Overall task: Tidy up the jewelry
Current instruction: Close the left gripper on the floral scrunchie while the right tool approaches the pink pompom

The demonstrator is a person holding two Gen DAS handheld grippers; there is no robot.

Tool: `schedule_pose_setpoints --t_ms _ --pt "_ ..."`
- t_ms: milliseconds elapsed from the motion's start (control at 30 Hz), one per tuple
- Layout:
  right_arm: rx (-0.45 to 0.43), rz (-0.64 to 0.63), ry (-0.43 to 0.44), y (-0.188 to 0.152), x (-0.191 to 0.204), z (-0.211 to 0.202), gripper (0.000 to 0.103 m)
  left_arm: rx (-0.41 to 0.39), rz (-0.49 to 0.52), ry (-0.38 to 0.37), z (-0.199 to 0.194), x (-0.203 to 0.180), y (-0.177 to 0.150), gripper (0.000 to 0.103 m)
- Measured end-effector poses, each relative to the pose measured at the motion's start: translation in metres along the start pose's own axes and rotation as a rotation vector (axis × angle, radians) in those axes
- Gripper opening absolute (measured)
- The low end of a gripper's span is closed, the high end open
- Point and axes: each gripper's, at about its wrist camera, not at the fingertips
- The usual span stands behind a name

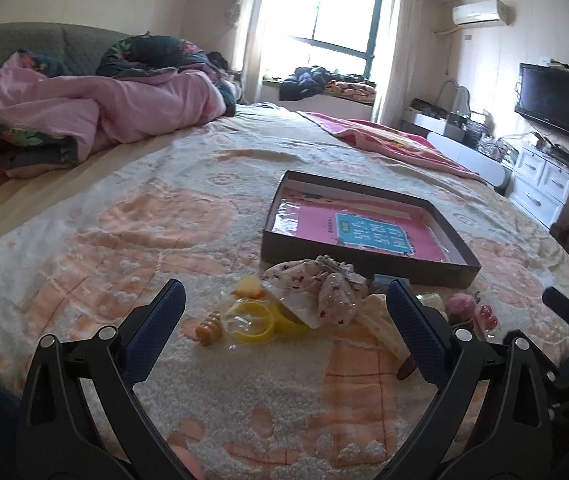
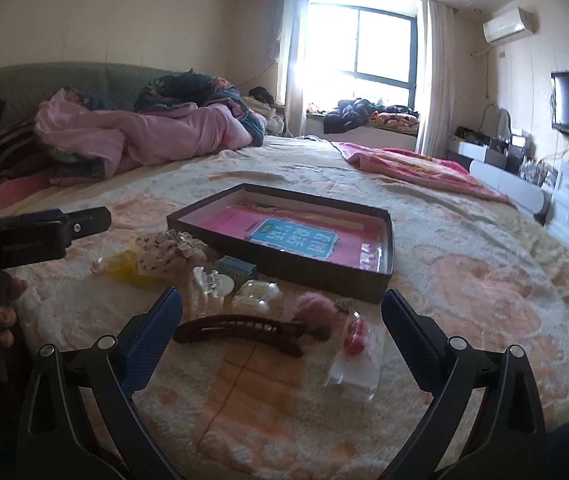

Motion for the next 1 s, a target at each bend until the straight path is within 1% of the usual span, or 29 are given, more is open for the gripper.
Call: schedule_pose_setpoints --t_ms 100,200,333,367,400,433,467,500,567,667,700,767,800,867,967,1000 --pt "0.008 -0.010 0.004 0.003 -0.004 0.007 0.097 0.023 0.022 -0.018 0.006 -0.005 0.000 0.092" --pt "0.033 -0.025 0.025 0.005 -0.008 0.015 0.097 0.060 0.055 -0.015 0.016 -0.011 0.001 0.092" --pt "0.101 -0.090 0.102 0.004 -0.006 0.027 0.095 0.107 0.100 -0.009 0.032 -0.017 0.006 0.092" --pt "0.117 -0.124 0.114 0.002 -0.003 0.029 0.092 0.118 0.112 -0.009 0.036 -0.018 0.008 0.091" --pt "0.124 -0.151 0.115 0.000 0.001 0.031 0.091 0.133 0.128 -0.013 0.042 -0.020 0.011 0.089" --pt "0.144 -0.179 0.126 -0.001 0.003 0.035 0.090 0.140 0.133 -0.017 0.045 -0.020 0.012 0.084" --pt "0.154 -0.199 0.127 -0.003 0.005 0.037 0.086 0.151 0.139 -0.025 0.049 -0.020 0.014 0.081" --pt "0.163 -0.213 0.125 -0.005 0.006 0.039 0.086 0.167 0.147 -0.034 0.054 -0.020 0.016 0.079" --pt "0.178 -0.224 0.112 -0.006 0.006 0.044 0.085 0.188 0.166 -0.037 0.063 -0.022 0.018 0.068" --pt "0.173 -0.156 0.113 -0.003 -0.008 0.046 0.085 0.213 0.186 -0.041 0.072 -0.024 0.019 0.062" --pt "0.176 -0.137 0.108 -0.001 -0.013 0.048 0.084 0.218 0.195 -0.043 0.074 -0.025 0.020 0.061" --pt "0.191 -0.101 0.098 0.003 -0.024 0.053 0.074 0.230 0.227 -0.045 0.082 -0.030 0.022 0.060" --pt "0.199 -0.081 0.099 0.005 -0.029 0.056 0.071 0.235 0.237 -0.050 0.085 -0.031 0.023 0.060" --pt "0.219 -0.034 0.111 0.009 -0.039 0.063 0.064 0.241 0.257 -0.059 0.090 -0.035 0.023 0.056" --pt "0.267 -0.019 0.124 0.011 -0.048 0.075 0.056 0.273 0.294 -0.071 0.101 -0.039 0.022 0.056" --pt "0.284 -0.016 0.131 0.012 -0.051 0.079 0.056 0.283 0.297 -0.077 0.105 -0.039 0.022 0.056"
Point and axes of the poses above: each gripper's, at about its wrist camera, not at the fingertips, and z roughly the way its jaws point, x to its left, y to its top, and after that the axes turned 8 degrees about y, right-handed
